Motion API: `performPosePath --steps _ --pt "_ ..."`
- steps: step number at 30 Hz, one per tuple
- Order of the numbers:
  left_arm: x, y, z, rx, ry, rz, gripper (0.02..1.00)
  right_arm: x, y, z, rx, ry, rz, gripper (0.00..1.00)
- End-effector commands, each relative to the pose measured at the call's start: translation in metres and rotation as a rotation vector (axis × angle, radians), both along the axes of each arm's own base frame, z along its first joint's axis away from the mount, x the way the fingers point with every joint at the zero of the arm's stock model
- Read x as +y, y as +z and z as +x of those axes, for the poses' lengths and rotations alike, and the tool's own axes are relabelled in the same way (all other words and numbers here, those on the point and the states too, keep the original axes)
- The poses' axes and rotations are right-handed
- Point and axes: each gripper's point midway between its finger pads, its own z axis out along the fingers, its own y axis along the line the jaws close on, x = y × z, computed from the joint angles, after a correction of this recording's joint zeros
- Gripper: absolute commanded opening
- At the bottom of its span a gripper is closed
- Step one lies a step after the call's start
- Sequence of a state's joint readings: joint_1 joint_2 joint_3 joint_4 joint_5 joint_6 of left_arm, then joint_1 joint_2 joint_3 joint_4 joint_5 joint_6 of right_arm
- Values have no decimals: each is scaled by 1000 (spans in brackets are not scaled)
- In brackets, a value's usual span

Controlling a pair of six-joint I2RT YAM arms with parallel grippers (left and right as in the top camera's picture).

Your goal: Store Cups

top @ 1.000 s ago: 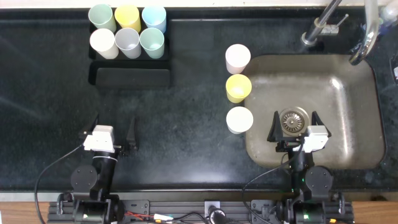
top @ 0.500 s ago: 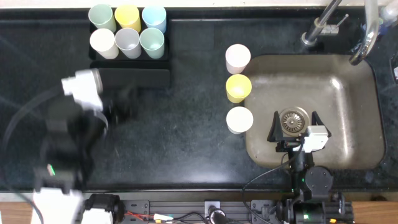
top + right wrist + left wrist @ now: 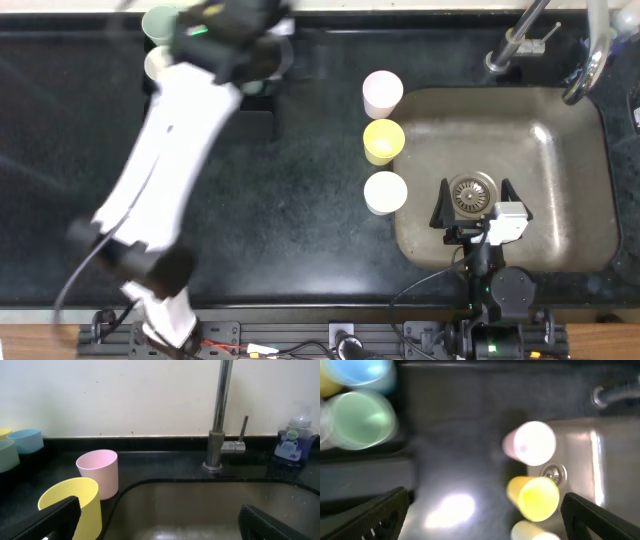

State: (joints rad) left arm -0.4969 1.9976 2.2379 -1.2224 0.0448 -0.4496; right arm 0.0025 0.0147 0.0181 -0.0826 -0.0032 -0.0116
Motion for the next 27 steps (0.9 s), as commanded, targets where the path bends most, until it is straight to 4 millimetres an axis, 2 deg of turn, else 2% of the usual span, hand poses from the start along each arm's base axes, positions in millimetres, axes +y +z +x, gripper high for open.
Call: performPosePath --steps 1,6,8,15,19,27 --pt "-45 -17 12 -21 -60 36 1000 2 -3 0 -2 12 -3 998" --pt "-58 -67 20 65 -50 74 1000 2 -3 0 -2 12 -3 996" --pt "-62 -81 24 76 -54 82 1000 2 -3 0 -2 12 -3 996" --pt "-82 -88 37 27 -68 50 1000 2 -3 0 -2 12 -3 996" --pt "-91 -102 35 42 -80 58 1000 2 -3 0 -2 12 -3 998" --pt "-91 -128 38 86 -65 79 1000 2 -3 0 -2 12 -3 996"
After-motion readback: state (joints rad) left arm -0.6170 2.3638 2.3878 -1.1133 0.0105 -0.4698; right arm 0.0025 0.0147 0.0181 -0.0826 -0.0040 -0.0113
